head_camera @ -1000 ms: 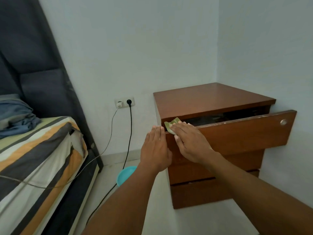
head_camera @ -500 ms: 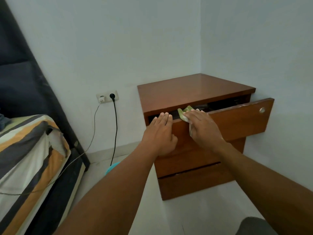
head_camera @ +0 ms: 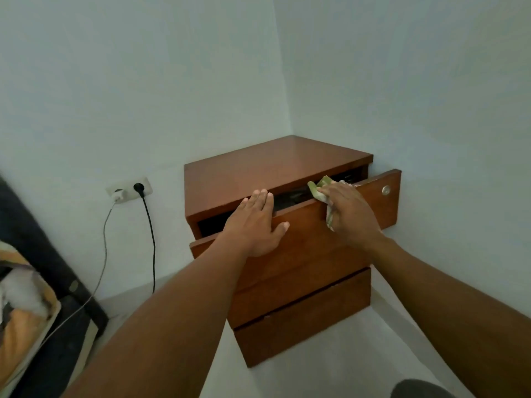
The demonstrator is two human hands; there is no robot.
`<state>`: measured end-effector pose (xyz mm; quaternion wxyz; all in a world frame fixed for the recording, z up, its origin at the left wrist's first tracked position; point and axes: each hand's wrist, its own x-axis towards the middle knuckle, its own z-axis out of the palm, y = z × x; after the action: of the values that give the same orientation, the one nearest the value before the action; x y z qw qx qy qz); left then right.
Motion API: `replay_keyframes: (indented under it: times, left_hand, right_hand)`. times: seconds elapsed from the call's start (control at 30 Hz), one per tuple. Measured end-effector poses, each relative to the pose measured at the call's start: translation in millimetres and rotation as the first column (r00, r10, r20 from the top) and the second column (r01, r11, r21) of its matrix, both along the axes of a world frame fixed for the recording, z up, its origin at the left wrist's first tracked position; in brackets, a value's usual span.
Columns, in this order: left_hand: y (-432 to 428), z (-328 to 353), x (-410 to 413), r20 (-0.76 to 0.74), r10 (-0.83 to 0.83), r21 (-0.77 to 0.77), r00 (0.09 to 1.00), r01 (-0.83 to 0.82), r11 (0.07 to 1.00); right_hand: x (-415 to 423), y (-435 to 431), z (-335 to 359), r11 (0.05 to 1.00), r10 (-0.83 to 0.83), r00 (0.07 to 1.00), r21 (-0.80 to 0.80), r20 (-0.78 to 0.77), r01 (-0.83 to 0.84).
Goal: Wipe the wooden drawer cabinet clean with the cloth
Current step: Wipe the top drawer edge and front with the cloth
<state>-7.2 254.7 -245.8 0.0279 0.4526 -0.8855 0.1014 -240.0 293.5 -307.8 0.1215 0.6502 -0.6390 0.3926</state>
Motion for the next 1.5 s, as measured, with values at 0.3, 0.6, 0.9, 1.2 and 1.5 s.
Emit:
replay_keyframes:
  times: [0.3,0.6,0.9,1.2,1.5]
  left_hand:
    - [-15.5,-7.4,-21.8,0.02,0.018,0.029,1.0,-0.019,0.999]
    - [-19.2,-12.0,-24.7,-0.004,0.031,-0.015,1.0,-0.031,0.999]
    - [-18.9,-10.7,-26.5,0.004,0.041,-0.003,0.999,-0.041,0.999]
    - [-21.3,-12.3,-25.7,-0.001,0.03,0.006,1.0,-0.03,1.0]
    - [-12.5,-11.0,-18.9,-0.182,0.015,0.015,0.983,-0.012,1.0]
  right_hand:
    - [-88.6,-6.6,-2.9,0.974,-0.18,0.971,-0.107,0.157,0.198]
    - [-80.0,-10.8,11.6,0.855,-0.38,0.799,-0.152,0.466,0.496]
    - [-21.2,-19.2,-17.5,0.966,-0.143,0.988,-0.21,0.05,0.151]
    - [-109.2,-12.2,4.7,0.905,-0.412,0.906,-0.069,0.103,0.419]
    - [21.7,12.8,55.3,0.963,-0.065,0.856,-0.191,0.513,0.188]
